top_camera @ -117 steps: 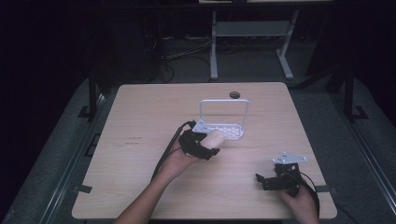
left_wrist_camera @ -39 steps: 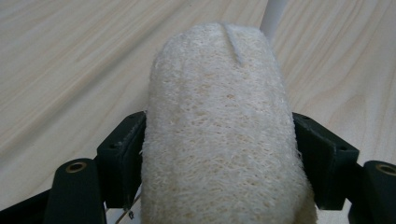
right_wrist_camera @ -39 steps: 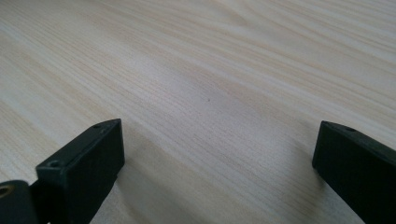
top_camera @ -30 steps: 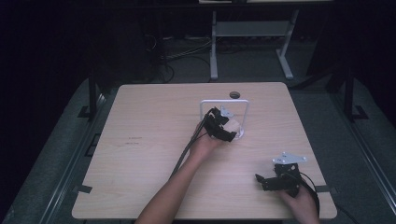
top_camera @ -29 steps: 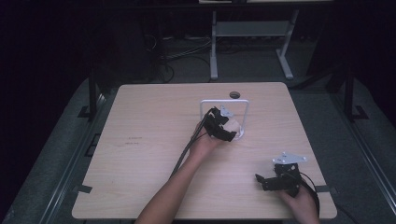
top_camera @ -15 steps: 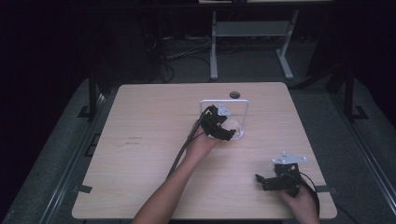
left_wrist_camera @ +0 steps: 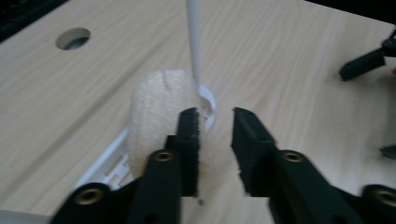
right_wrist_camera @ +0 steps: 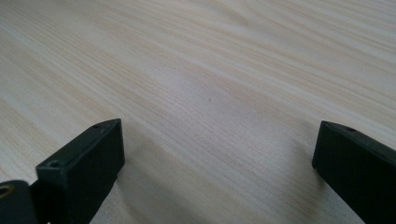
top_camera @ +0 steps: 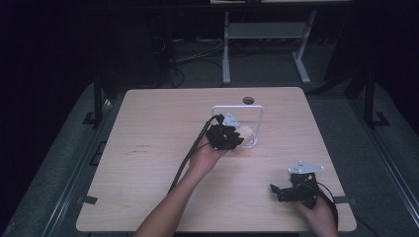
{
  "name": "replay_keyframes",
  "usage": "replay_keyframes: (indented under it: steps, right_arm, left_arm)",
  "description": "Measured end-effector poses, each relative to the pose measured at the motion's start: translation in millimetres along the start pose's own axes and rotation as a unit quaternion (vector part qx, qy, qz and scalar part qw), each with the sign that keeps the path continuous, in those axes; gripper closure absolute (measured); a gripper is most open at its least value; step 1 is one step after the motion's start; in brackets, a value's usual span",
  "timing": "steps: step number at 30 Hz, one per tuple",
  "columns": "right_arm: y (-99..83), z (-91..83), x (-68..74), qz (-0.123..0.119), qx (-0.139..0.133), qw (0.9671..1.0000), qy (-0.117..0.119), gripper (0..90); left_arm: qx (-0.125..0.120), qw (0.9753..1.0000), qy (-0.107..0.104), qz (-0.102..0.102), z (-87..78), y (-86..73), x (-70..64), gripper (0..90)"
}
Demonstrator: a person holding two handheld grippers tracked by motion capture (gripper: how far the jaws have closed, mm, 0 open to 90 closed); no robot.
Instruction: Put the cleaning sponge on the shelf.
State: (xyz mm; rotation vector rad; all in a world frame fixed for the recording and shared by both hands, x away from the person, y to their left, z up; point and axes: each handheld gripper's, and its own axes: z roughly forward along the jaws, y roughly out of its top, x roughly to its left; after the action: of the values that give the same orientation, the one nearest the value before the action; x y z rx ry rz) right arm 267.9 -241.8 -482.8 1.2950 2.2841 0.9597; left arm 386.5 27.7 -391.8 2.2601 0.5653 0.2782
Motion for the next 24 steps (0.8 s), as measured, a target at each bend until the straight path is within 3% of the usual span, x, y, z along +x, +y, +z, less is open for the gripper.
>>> replay_keyframes:
  steps: [3,12,17,24]
  right_arm:
    - [0.0,0.0,0.0,0.0,0.0,1.0,0.0,2.0]
    - [0.0,0.1,-0.1,-0.001,0.0,1.0,0.0,2.0]
    - [0.0,0.1,-0.2,-0.001,0.0,1.0,0.0,2.0]
    - [0.0,0.1,-0.2,-0.001,0.0,1.0,0.0,2.0]
  left_arm:
    - [0.009,0.9998,-0.016,0.0,1.6,-3.3,-3.7,89.6]
    - [0.032,0.9993,-0.021,-0.001,26.1,-21.0,-11.6,89.7]
    - [0.041,0.9986,-0.026,-0.02,42.4,-30.8,-11.4,89.7]
    - [0.047,0.9984,-0.025,-0.019,50.8,-36.0,-9.4,89.7]
